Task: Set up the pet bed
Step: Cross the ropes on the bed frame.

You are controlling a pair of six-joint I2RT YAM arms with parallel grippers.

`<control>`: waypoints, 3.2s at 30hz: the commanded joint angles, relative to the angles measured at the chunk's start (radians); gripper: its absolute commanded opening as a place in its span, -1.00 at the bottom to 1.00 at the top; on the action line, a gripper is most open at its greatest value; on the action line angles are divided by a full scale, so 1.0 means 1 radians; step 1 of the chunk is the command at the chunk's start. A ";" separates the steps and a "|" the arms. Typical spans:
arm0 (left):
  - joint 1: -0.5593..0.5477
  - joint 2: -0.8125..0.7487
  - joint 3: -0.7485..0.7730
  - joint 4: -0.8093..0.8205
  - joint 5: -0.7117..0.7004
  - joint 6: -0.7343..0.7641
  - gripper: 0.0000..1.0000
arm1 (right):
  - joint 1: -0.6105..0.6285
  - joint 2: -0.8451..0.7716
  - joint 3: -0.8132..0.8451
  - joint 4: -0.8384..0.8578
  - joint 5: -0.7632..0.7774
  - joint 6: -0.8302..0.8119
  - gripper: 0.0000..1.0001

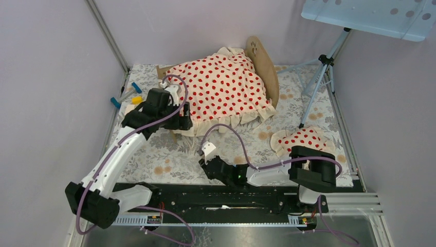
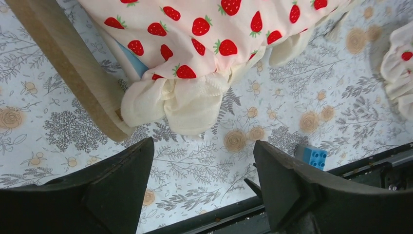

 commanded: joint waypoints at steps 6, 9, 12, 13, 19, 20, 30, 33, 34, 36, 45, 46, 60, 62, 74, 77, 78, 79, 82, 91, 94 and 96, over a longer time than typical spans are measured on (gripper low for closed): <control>-0.001 -0.151 -0.047 0.077 -0.055 -0.036 0.69 | -0.091 -0.005 0.187 -0.072 0.033 0.079 -0.06; -0.001 -0.177 -0.051 0.076 -0.067 -0.044 0.72 | -0.109 0.068 0.271 -0.087 0.039 0.112 0.12; -0.001 -0.196 -0.056 0.075 -0.073 -0.056 0.86 | -0.112 0.147 0.355 -0.112 0.052 0.144 0.23; -0.001 -0.201 -0.058 0.074 -0.073 -0.060 0.89 | -0.112 0.174 0.383 -0.123 0.058 0.154 0.25; -0.001 -0.229 -0.068 0.069 -0.073 -0.073 0.98 | -0.113 0.285 0.485 -0.197 0.165 0.240 0.36; -0.001 -0.234 -0.070 0.068 -0.095 -0.075 0.98 | -0.115 0.298 0.492 -0.206 0.176 0.252 0.37; -0.001 -0.250 -0.075 0.063 -0.099 -0.075 0.98 | -0.130 0.414 0.556 -0.248 0.152 0.293 0.32; -0.001 -0.253 -0.074 0.063 -0.102 -0.072 0.98 | -0.129 0.433 0.563 -0.263 0.149 0.293 0.18; -0.001 -0.253 -0.075 0.062 -0.103 -0.071 0.98 | -0.129 0.437 0.561 -0.268 0.148 0.294 0.14; -0.001 -0.253 -0.077 0.059 -0.105 -0.070 0.98 | -0.130 0.438 0.551 -0.277 0.144 0.295 -0.14; -0.001 -0.277 -0.100 0.037 -0.134 -0.133 0.98 | -0.096 0.351 0.394 -0.261 0.073 0.309 -1.00; -0.001 -0.282 -0.104 0.037 -0.129 -0.145 0.98 | -0.088 0.335 0.362 -0.254 0.063 0.308 -1.00; 0.000 -0.429 -0.230 0.031 -0.160 -0.365 0.98 | 0.025 0.189 0.164 -0.310 0.029 0.383 -1.00; 0.000 -0.436 -0.243 0.030 -0.141 -0.370 0.98 | 0.037 0.180 0.154 -0.325 0.028 0.383 -1.00; -0.001 -0.545 -0.381 0.038 -0.053 -0.488 0.88 | 0.043 0.151 0.135 -0.305 0.046 0.371 -1.00; 0.000 -0.594 -0.455 0.046 -0.034 -0.547 0.56 | 0.043 0.147 0.138 -0.292 0.040 0.368 -1.00; -0.001 -0.611 -0.476 0.047 -0.036 -0.568 0.47 | 0.043 0.145 0.138 -0.288 0.037 0.368 -1.00; -0.001 -0.626 -0.502 0.051 -0.036 -0.587 0.40 | 0.042 0.145 0.138 -0.284 0.034 0.369 -1.00; -0.002 -0.651 -0.574 0.101 -0.003 -0.639 0.15 | 0.043 0.147 0.135 -0.271 0.021 0.371 -1.00; -0.006 -0.558 -0.741 0.350 0.008 -0.738 -0.15 | 0.043 0.130 0.108 -0.249 0.005 0.397 -1.00; -0.008 -0.522 -0.749 0.382 -0.044 -0.749 -0.15 | 0.043 0.124 0.102 -0.245 0.006 0.399 -1.00; -0.009 -0.510 -0.772 0.432 -0.057 -0.759 -0.15 | 0.042 0.124 0.103 -0.246 0.004 0.398 -1.00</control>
